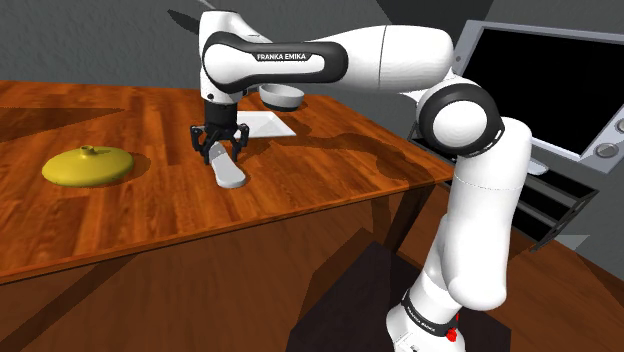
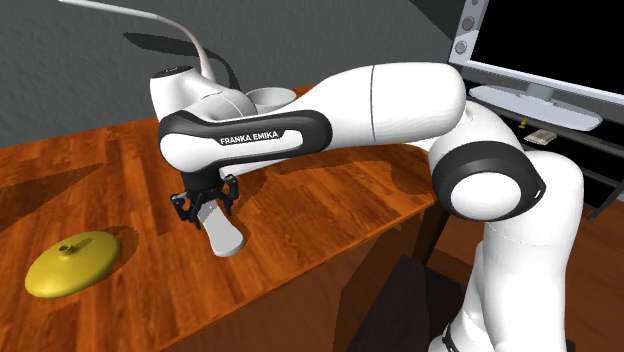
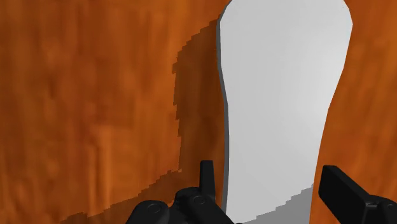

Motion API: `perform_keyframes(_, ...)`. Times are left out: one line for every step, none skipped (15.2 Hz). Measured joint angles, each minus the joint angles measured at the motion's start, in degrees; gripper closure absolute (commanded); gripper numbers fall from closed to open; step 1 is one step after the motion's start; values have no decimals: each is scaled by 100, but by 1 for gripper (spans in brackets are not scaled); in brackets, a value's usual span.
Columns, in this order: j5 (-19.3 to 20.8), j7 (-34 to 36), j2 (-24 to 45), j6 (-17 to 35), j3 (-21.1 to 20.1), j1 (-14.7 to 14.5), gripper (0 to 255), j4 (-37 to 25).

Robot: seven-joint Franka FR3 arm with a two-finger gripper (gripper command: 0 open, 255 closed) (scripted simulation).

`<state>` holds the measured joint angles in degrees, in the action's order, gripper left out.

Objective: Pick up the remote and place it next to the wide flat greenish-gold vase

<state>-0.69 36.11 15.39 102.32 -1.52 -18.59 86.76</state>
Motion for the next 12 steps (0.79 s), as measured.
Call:
perform_keyframes(0,0,0,1,0,0,255,1)
perform_keyframes(0,0,0,2,0,0,0,2)
perform_keyframes(0,0,-1,3,0,0,0,2)
perform_keyframes(0,0,-2,3,0,0,0,2)
perform_keyframes(0,0,-2,3,0,0,0,2)
perform_keyframes(0,0,-2,3,0,0,0,2)
perform_keyframes(0,0,-2,3,0,0,0,2)
perform_keyframes(0,0,-2,3,0,0,0,2)
perform_keyframes(0,5,-11,-74,-1,-2,0,-68)
perform_keyframes(1,6,-6,-214,-1,-2,0,-217)
perform_keyframes(1,6,10,-409,0,0,0,-433)
perform_keyframes(3,10,33,-559,0,-2,0,-606)
